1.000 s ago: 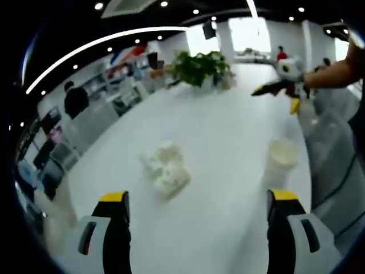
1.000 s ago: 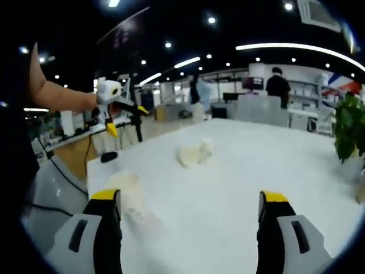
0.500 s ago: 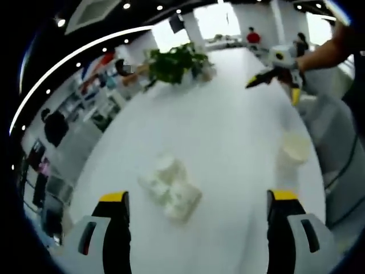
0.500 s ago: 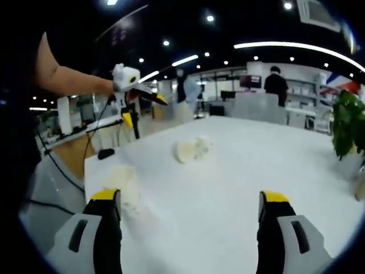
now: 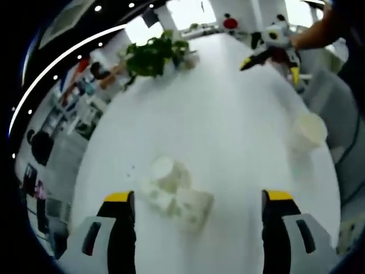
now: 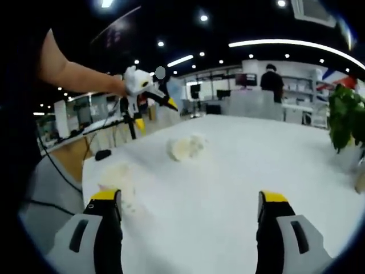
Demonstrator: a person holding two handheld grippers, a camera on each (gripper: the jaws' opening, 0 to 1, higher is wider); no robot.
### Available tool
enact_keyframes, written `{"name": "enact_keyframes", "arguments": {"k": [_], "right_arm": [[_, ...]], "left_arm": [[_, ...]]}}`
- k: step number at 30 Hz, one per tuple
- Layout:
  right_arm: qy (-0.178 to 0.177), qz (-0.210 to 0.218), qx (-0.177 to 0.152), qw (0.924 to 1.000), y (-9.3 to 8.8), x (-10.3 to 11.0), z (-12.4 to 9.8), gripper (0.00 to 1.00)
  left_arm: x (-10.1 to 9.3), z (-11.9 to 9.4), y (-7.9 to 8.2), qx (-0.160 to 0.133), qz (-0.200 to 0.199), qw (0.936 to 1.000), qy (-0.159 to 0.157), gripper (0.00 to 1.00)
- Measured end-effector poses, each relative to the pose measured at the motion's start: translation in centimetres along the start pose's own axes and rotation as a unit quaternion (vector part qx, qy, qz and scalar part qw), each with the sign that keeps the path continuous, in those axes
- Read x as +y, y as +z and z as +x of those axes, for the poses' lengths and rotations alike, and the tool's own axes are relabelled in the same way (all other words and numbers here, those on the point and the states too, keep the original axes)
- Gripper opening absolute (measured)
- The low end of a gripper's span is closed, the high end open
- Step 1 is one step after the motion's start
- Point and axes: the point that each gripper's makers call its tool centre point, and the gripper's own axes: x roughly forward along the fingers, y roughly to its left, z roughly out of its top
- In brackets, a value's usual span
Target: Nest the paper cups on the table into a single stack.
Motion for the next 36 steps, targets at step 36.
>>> {"name": "enact_keyframes", "arguments": {"k": [36], "right_arm": [[0.015, 0.012, -0.001, 0.9998, -0.4, 0.9, 0.9, 0.94]], "left_arm": [[-0.6, 7.9, -4.6, 0.076, 0.066, 0.9939, -0.046, 0.47]]}}
